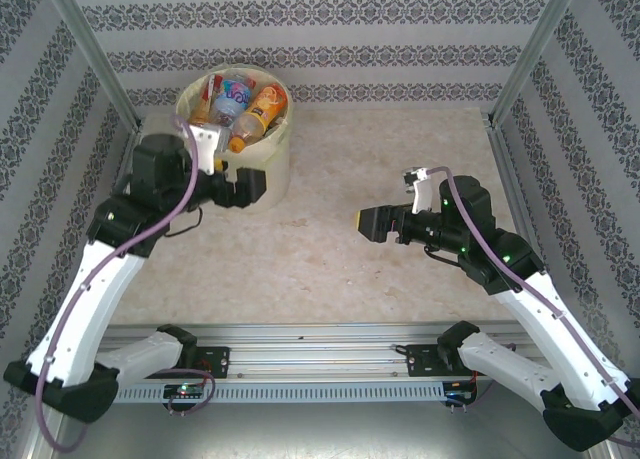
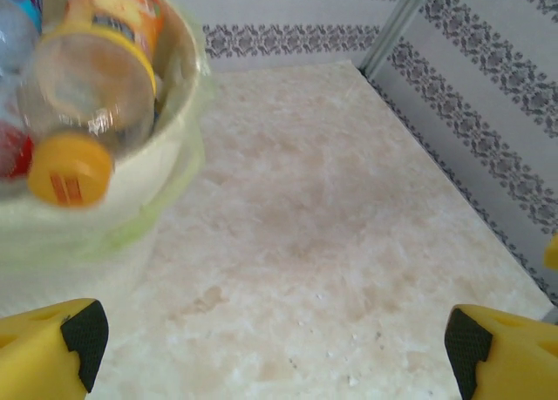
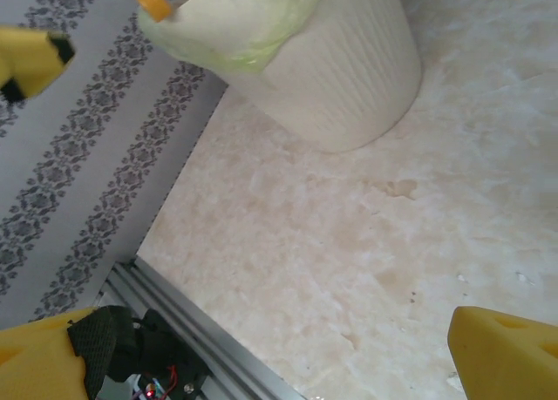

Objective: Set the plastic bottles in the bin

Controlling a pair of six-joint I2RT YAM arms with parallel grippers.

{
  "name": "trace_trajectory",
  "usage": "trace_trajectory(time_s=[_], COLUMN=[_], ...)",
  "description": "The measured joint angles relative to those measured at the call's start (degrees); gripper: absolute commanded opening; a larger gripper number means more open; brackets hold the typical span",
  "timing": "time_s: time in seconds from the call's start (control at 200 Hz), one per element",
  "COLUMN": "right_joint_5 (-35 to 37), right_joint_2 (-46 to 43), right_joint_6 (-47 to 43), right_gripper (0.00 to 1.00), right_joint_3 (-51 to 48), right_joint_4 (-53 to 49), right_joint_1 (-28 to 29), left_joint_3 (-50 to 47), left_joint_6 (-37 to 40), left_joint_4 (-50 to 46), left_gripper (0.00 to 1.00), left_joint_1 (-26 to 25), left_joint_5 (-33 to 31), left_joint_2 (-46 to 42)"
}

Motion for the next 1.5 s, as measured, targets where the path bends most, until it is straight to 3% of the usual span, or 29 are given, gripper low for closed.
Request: trace_trajectory(time_s=[0.28,0.545,0.769,0.979,1.194,1.344,1.504], right_joint_5=[8.0,19.3,31.3,37.9,38.3,33.8,28.6], right_joint_2=[-0.6,-3.9,-3.1,-0.9,3.6,10.5,18.2], right_joint_6=[-1.4,-6.7,-12.8,-20.0,-26.1,-29.8,-30.6], right_gripper=[0.98,0.98,0.98,0.98,0.98,0.98,0.98], right_joint_3=[-3.9,-10.0,-16.8,-24.7,-34.0,-41.6,-46.6], right_joint_4=[-0.5,0.2,6.5,18.3,33.9,53.5,66.9], right_joint_1=[-3.9,-5.3,-5.3,-9.8,-16.0,-22.6,-27.5], left_joint_3=[-19.8,-30.5,-38.3,-41.3,-44.6,-45.7,-46.1], left_joint_6=[-5.6,-6.8,-7.2,-6.9,-5.6,-3.3,-1.3], left_joint_4=[5.8,10.5,15.9,21.4,26.6,29.5,31.8], left_gripper=[1.00,1.00,1.00,1.00,1.00,1.00,1.00], left_joint_1=[0.0,0.0,0.0,0.0,0.0,0.0,0.0], left_joint_5=[-1.4,-11.3,-20.9,-25.8,-29.7,-32.2,-34.3], left_joint_2=[-9.2,-10.3,-10.2,-9.1,-7.6,-5.8,-4.2])
